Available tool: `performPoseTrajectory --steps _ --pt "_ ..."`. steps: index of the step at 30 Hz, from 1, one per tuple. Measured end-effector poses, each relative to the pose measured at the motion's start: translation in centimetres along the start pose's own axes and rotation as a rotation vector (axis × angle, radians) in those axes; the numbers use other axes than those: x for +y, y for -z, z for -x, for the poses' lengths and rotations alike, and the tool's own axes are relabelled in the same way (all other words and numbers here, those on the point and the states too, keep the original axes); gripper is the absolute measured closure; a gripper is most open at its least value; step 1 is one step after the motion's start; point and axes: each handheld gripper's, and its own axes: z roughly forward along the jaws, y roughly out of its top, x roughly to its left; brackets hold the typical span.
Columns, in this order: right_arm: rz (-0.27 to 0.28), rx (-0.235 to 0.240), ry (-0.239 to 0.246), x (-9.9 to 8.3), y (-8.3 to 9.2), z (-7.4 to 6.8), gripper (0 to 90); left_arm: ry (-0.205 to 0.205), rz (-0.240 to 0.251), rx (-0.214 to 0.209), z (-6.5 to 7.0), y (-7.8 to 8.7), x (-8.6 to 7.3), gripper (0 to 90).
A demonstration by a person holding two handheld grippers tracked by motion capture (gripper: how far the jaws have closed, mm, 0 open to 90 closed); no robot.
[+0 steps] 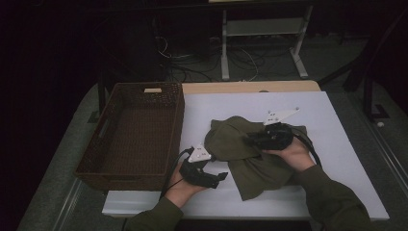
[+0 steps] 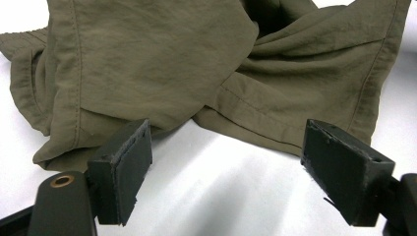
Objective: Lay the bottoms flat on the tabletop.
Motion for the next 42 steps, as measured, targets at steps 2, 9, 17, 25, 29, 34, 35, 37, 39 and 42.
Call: performPoseTrajectory --steps 2,9,17,25,29,34,35,37,39,42 --pt "0.016 -0.007 -0.009 0.0 0.4 0.0 62.6 -0.001 0.000 -0.001 0.0 0.0 0.0 19.4" --pt "0.031 -0.042 -0.031 -0.3 1.9 0.2 50.8 -0.002 0.004 -0.005 -0.1 -0.1 0.1 19.4" --pt "-0.018 -0.045 -0.036 -1.9 3.3 -0.5 50.2 0.003 0.005 -0.005 -0.2 0.0 0.0 19.8" --pt "-0.092 -0.029 -0.037 -4.4 4.0 -1.7 50.5 0.011 0.001 -0.005 -0.3 -0.1 -0.1 19.9" --pt "-0.123 -0.031 -0.034 -5.4 4.1 -2.2 51.1 0.010 0.002 -0.006 -0.3 0.0 -0.1 19.9" --pt "-0.144 -0.027 -0.047 -6.4 4.5 -2.4 52.8 0.011 -0.001 -0.007 -0.3 -0.1 -0.1 19.9" --pt "-0.150 -0.028 -0.049 -6.6 4.6 -2.4 53.3 0.012 -0.001 -0.007 -0.3 -0.1 -0.1 19.9" --pt "-0.162 -0.034 -0.051 -7.1 4.8 -2.5 56.1 0.014 -0.003 -0.008 -0.4 -0.1 -0.1 19.9" --pt "-0.179 -0.040 -0.046 -7.5 4.9 -2.6 59.7 0.016 -0.002 -0.007 -0.4 -0.1 -0.1 19.9" --pt "-0.190 -0.037 -0.049 -8.0 5.1 -2.6 69.5 0.014 0.000 -0.006 -0.3 -0.1 -0.1 20.0"
